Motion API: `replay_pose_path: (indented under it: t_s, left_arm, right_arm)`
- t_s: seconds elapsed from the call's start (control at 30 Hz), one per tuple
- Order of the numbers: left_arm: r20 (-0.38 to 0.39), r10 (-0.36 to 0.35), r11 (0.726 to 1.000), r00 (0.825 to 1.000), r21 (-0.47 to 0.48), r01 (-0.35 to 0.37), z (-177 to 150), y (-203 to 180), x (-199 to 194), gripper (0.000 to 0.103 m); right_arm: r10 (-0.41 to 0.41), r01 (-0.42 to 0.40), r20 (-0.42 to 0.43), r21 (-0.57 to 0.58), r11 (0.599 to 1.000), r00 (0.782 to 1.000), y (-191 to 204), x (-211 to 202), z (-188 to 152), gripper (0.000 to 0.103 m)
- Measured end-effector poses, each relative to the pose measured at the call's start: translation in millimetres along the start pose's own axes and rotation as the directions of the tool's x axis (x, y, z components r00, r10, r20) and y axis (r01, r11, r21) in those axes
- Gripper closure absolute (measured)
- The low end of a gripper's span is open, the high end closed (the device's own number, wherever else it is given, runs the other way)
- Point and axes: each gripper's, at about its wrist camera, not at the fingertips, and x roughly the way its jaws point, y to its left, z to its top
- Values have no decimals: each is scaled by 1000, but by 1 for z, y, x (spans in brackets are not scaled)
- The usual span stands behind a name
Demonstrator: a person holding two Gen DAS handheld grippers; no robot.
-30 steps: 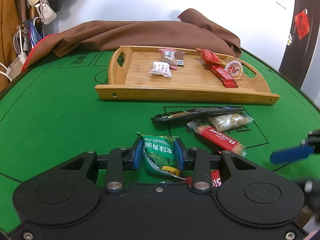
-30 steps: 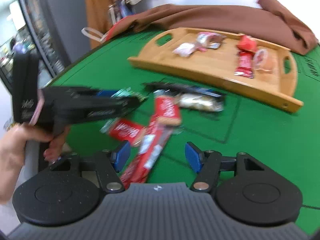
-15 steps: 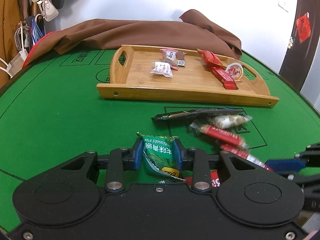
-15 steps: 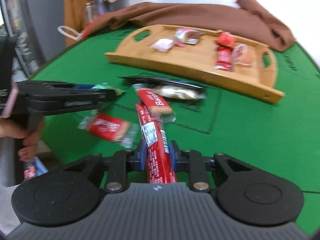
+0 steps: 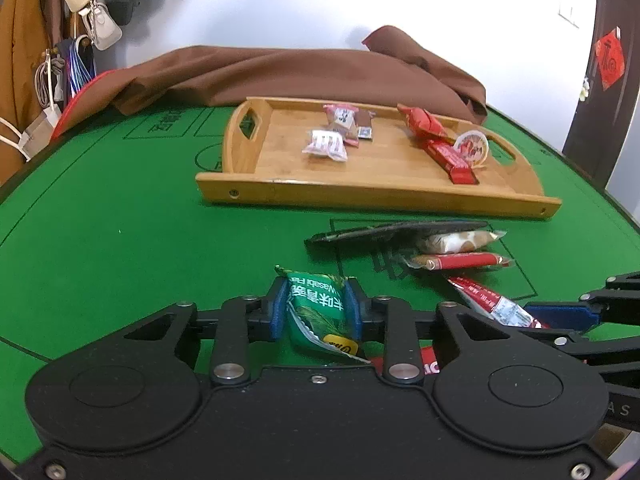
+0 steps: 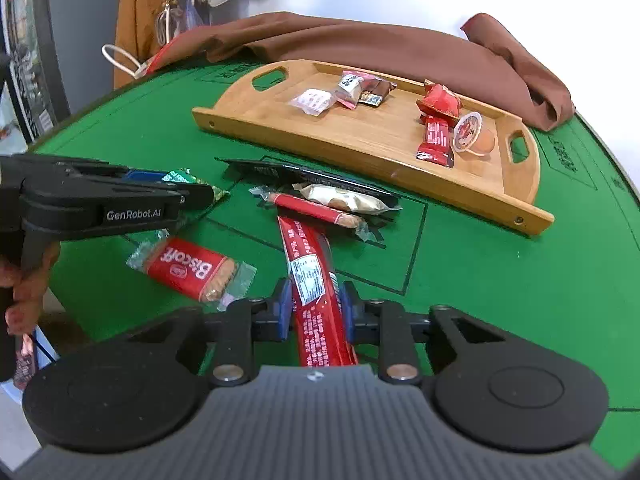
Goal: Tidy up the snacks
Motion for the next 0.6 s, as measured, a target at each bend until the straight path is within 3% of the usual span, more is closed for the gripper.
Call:
replay_pose_path:
  t_s: [0.07,0.2,0.6]
  left_arm:
    - [2,-11,1000,1000,-8,11,2,1,-2,78]
    - [14,-16,1000,1000,-3,16,7,1,-7,79]
    - [16,-9,1000,1000,3,9,8,1,-11,79]
  right_arm:
    - [33,-33,-8,44,998,999,-5,0,3,83]
    - [70,-69,-9,96,993,997,-12,-5,8,85]
    - [2,-5,25,99,995,1000,-23,-20,10,89]
